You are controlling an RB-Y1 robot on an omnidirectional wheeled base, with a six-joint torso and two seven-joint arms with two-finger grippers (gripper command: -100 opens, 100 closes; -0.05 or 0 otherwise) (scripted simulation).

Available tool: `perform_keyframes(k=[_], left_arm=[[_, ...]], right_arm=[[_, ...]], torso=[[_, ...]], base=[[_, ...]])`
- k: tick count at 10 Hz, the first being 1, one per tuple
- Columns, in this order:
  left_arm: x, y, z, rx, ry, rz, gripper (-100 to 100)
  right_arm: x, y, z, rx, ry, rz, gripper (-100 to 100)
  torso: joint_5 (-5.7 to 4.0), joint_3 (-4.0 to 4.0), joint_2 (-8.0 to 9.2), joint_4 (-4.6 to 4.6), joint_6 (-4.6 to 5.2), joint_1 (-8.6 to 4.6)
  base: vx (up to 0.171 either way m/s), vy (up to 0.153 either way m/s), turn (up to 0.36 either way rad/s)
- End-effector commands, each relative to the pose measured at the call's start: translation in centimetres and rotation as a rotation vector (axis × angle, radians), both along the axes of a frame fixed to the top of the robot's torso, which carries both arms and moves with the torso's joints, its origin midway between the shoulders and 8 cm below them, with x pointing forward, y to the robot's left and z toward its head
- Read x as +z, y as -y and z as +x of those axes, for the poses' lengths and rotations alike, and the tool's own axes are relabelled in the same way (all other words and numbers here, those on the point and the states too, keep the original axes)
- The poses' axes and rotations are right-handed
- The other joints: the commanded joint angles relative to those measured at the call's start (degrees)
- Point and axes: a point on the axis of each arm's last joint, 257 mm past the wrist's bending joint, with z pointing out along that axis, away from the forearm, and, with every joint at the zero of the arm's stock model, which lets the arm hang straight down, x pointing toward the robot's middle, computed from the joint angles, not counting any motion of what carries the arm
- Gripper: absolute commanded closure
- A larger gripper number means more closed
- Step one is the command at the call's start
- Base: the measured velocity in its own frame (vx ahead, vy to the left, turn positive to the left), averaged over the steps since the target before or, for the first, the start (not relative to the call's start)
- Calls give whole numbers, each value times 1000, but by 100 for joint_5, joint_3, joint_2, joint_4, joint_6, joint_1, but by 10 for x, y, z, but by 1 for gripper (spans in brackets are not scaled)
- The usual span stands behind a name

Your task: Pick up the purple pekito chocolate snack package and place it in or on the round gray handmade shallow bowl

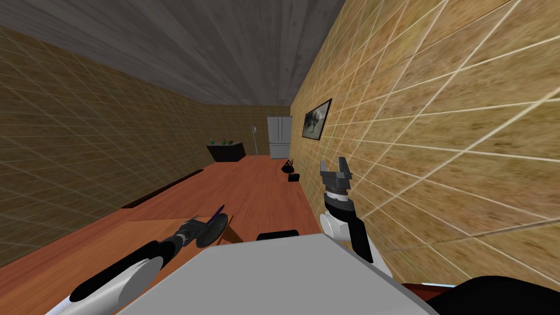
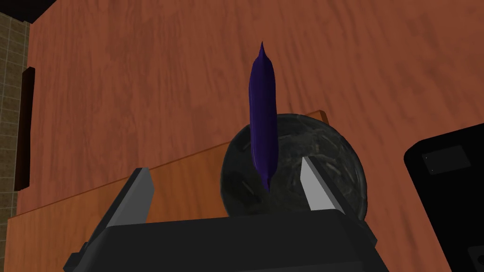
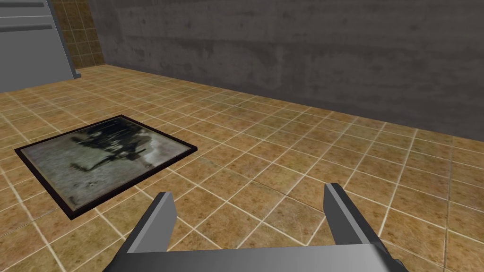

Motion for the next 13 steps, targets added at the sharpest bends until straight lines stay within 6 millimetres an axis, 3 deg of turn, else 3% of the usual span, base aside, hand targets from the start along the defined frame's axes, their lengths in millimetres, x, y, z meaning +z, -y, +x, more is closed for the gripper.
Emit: perform_keyframes(k=[1, 6, 7, 8, 13], left_arm=[[14, 0, -2, -4, 0, -4, -100], [38, 4, -8, -19, -4, -8, -100], [35, 3, -7, -17, -3, -7, -100], [35, 3, -7, -17, -3, -8, 0], [35, 3, -7, -17, -3, -8, 0]], right_arm=[[0, 0, 0, 0, 0, 0, 0], [0, 0, 0, 0, 0, 0, 0], [0, 0, 0, 0, 0, 0, 0], [0, 0, 0, 0, 0, 0, 0], [0, 0, 0, 0, 0, 0, 0]], torso=[[0, 0, 0, 0, 0, 0], [0, 0, 1, 0, 1, -1], [0, 0, 1, 0, 1, -1], [1, 2, 4, 1, 1, 0], [1, 5, 9, 2, 1, 0]], base=[[39, 3, 35], [26, -1, 21], [9, -1, 4], [0, 0, 0], [0, 0, 0]])
